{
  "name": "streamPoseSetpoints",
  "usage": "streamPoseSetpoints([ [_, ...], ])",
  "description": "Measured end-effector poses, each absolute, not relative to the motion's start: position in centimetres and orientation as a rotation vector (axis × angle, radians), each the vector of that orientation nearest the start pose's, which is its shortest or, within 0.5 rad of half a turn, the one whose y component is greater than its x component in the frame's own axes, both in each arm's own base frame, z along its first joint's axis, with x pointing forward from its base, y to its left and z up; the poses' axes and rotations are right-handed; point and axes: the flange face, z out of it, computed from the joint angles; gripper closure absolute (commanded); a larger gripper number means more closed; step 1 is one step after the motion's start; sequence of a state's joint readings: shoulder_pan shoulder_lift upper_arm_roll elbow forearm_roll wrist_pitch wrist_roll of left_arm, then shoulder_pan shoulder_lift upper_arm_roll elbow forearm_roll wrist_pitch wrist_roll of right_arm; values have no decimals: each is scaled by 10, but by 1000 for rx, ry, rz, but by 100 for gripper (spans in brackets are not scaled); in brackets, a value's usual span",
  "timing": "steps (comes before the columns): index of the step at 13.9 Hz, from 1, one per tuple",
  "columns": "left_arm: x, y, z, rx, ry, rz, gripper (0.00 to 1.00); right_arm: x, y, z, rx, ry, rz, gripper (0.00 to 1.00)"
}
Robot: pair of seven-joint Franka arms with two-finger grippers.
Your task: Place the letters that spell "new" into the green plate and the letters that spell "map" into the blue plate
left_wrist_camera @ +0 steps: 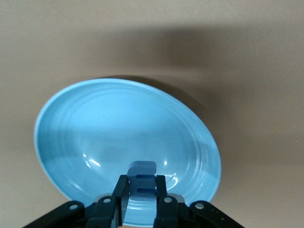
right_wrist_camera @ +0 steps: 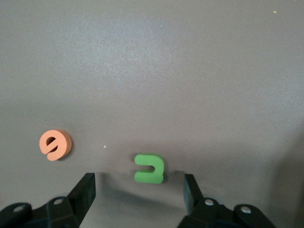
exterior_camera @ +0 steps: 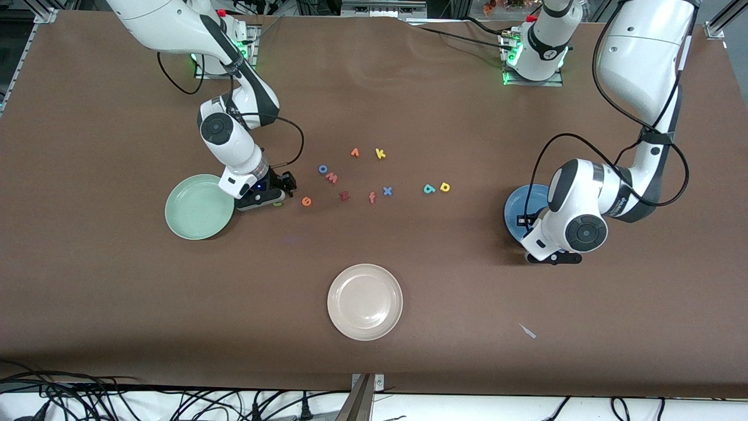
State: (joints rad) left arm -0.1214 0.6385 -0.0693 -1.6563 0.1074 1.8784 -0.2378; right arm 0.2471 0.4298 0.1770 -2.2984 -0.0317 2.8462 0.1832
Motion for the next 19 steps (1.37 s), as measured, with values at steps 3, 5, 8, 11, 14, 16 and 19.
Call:
streamPoseSetpoints([
  [3, 623, -118, 208, -2947, 25, 599, 0, 487, 225, 173, -3020, -381, -148, 35],
  [5, 622, -134, 216, -2955, 58, 597, 0, 488, 224, 173, -3021, -384, -151, 48],
  [8, 608, -200, 250, -2992, 163, 566, 0, 489, 223, 174, -3022, -385, -154, 71],
  [11, 581, -269, 276, -3022, 330, 553, 0, 491, 223, 178, -3021, -385, -166, 88],
  [14, 544, -326, 279, -3021, 531, 595, 0, 491, 223, 177, -3021, -385, -164, 91],
  [16, 527, -344, 275, -3002, 668, 621, 0, 494, 218, 179, -3029, -388, -164, 91],
  [19, 513, -345, 248, -3015, 756, 589, 1, 516, 182, 211, -3070, -479, -143, 91],
])
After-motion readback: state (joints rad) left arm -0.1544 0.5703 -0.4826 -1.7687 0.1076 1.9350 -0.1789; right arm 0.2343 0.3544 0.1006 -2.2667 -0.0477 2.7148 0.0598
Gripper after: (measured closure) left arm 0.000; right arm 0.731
